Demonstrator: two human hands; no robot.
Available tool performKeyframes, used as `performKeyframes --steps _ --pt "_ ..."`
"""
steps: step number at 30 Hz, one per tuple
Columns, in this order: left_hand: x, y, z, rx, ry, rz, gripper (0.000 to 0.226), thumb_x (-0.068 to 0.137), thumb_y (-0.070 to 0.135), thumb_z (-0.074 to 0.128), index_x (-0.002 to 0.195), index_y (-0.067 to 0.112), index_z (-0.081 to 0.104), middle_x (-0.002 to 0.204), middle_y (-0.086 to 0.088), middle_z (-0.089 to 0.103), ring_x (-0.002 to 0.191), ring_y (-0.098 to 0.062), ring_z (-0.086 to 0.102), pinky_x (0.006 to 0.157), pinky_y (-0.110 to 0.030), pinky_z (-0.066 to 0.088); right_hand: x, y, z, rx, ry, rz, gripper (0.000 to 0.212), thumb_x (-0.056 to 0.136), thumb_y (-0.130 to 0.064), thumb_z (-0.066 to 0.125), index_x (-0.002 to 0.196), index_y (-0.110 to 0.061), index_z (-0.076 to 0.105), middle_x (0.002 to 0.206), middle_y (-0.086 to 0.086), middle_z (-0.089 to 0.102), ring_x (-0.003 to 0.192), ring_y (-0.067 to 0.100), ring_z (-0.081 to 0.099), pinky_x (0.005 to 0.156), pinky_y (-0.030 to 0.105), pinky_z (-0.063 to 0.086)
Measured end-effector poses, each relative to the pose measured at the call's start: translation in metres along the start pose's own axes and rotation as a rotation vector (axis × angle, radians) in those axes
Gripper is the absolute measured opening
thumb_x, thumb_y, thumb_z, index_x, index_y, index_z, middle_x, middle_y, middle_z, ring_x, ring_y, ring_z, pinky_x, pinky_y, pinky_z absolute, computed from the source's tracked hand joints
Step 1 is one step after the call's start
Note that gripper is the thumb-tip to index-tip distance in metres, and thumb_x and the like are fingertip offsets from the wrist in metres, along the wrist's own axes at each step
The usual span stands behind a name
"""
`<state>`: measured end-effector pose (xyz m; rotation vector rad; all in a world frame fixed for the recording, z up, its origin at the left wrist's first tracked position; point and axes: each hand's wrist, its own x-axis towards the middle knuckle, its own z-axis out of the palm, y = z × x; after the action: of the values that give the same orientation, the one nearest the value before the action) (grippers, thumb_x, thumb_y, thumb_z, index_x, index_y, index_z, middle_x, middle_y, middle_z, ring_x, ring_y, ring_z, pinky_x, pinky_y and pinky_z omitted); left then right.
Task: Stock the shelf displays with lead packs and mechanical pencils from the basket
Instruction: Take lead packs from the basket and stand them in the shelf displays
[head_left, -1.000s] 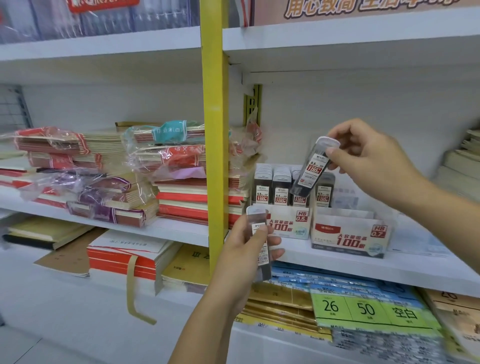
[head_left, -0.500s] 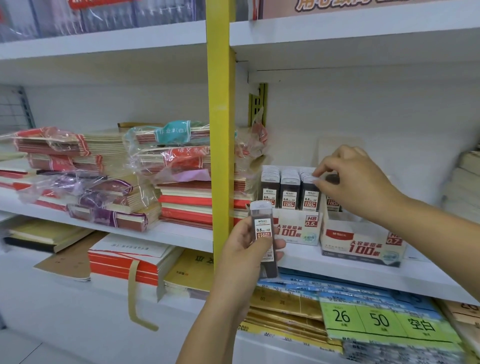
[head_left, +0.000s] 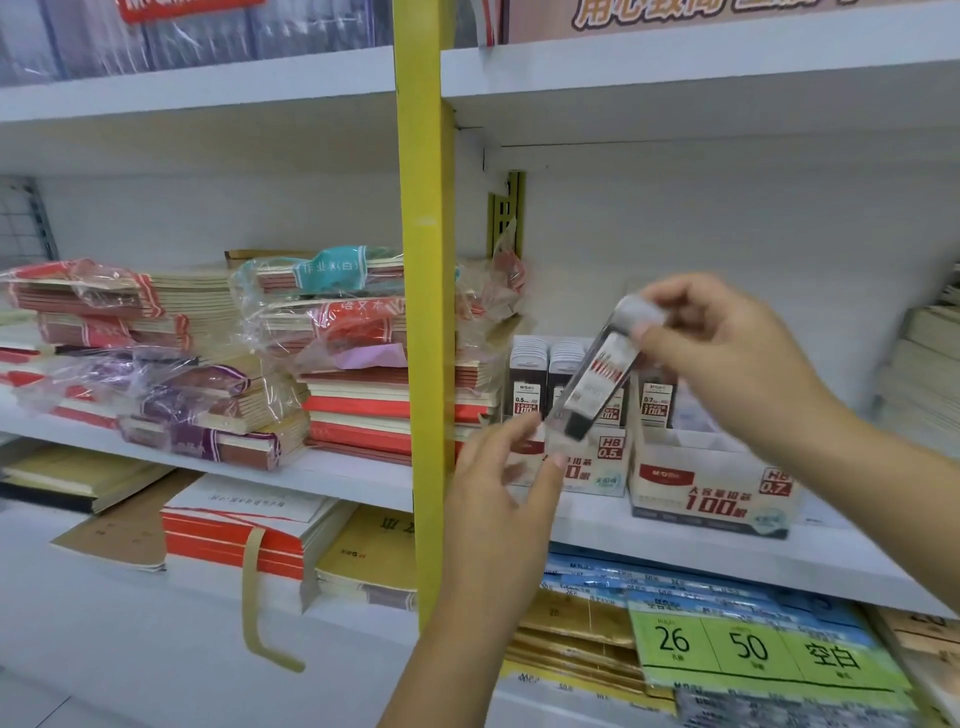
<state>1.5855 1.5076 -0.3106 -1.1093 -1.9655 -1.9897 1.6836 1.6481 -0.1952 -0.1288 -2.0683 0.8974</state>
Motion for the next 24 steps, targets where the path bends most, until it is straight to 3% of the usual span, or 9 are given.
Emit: performKeyframes --steps 2,4,6,9,13,16,20,24 --pt "0.001 -0.005 0.001 0.319 -0.005 0.166 0.044 0.098 0.035 0.059 0.141 0.039 0.049 0.142 0.028 0.04 0.135 0.007 0.031 0.11 -0.009 0.021 0.009 0.0 -0.013 -0.09 0.062 -0.073 0.01 0.091 -0.021 0.064 0.094 -0.03 0.062 0.086 -0.005 0.07 0.076 0.007 0.067 0.063 0.017 0.052" --pt "0.001 -0.012 0.006 0.473 -0.102 0.24 0.056 0.101 0.04 0.05 0.153 0.038 0.03 0.155 0.03 0.018 0.146 0.006 0.002 0.112 -0.007 -0.003 0.013 0.001 -0.017 -0.284 0.03 -0.168 0.011 0.09 -0.02 0.063 0.094 -0.03 0.06 0.084 -0.01 0.067 0.077 0.005 0.063 0.068 0.018 0.051" --pt "0.0 -0.019 0.01 0.546 -0.16 0.269 0.061 0.103 0.044 0.044 0.157 0.036 0.018 0.162 0.026 0.003 0.147 0.004 -0.016 0.109 -0.008 -0.016 0.014 0.004 -0.014 -0.504 -0.046 -0.251 0.013 0.088 -0.021 0.06 0.095 -0.032 0.057 0.084 -0.018 0.062 0.077 0.002 0.059 0.065 0.018 0.046" --pt "0.0 -0.025 0.013 0.605 -0.142 0.285 0.062 0.103 0.044 0.042 0.158 0.035 0.016 0.166 0.019 0.002 0.149 -0.001 -0.017 0.112 -0.015 -0.014 0.019 0.016 -0.006 -0.665 -0.123 -0.25 0.012 0.089 -0.022 0.059 0.098 -0.029 0.058 0.087 -0.019 0.057 0.079 0.0 0.055 0.066 0.016 0.041" --pt "0.001 -0.028 0.013 0.591 -0.139 0.295 0.063 0.103 0.043 0.045 0.158 0.037 0.015 0.166 0.02 0.006 0.149 0.0 -0.015 0.113 -0.016 -0.011 0.024 0.026 -0.007 -0.514 -0.107 -0.088 0.022 0.089 -0.024 0.065 0.106 -0.032 0.054 0.089 -0.014 0.059 0.081 0.0 0.057 0.067 0.014 0.042" --pt "0.0 -0.029 0.012 0.591 -0.143 0.301 0.063 0.103 0.042 0.045 0.158 0.037 0.014 0.165 0.021 0.004 0.149 0.002 -0.017 0.112 -0.015 -0.011 0.029 0.028 -0.008 -0.527 -0.119 -0.088 0.015 0.087 -0.028 0.067 0.098 -0.033 0.058 0.088 -0.015 0.061 0.081 0.0 0.057 0.065 0.013 0.041" --pt "0.0 -0.03 0.011 0.58 -0.156 0.308 0.065 0.102 0.042 0.046 0.158 0.037 0.013 0.165 0.022 0.003 0.148 0.002 -0.017 0.112 -0.015 -0.011 0.033 0.037 -0.006 -0.711 -0.144 -0.108 0.007 0.086 -0.035 0.065 0.092 -0.032 0.066 0.095 -0.012 0.054 0.096 0.01 0.049 0.077 0.027 0.04" --pt "0.001 -0.03 0.011 0.583 -0.17 0.301 0.066 0.102 0.044 0.046 0.158 0.038 0.012 0.159 0.031 -0.005 0.147 0.005 -0.02 0.109 -0.01 -0.013 0.026 0.042 -0.005 -0.777 -0.157 -0.106 0.017 0.09 -0.034 0.062 0.105 -0.032 0.07 0.098 -0.013 0.048 0.104 0.008 0.039 0.083 0.027 0.035"
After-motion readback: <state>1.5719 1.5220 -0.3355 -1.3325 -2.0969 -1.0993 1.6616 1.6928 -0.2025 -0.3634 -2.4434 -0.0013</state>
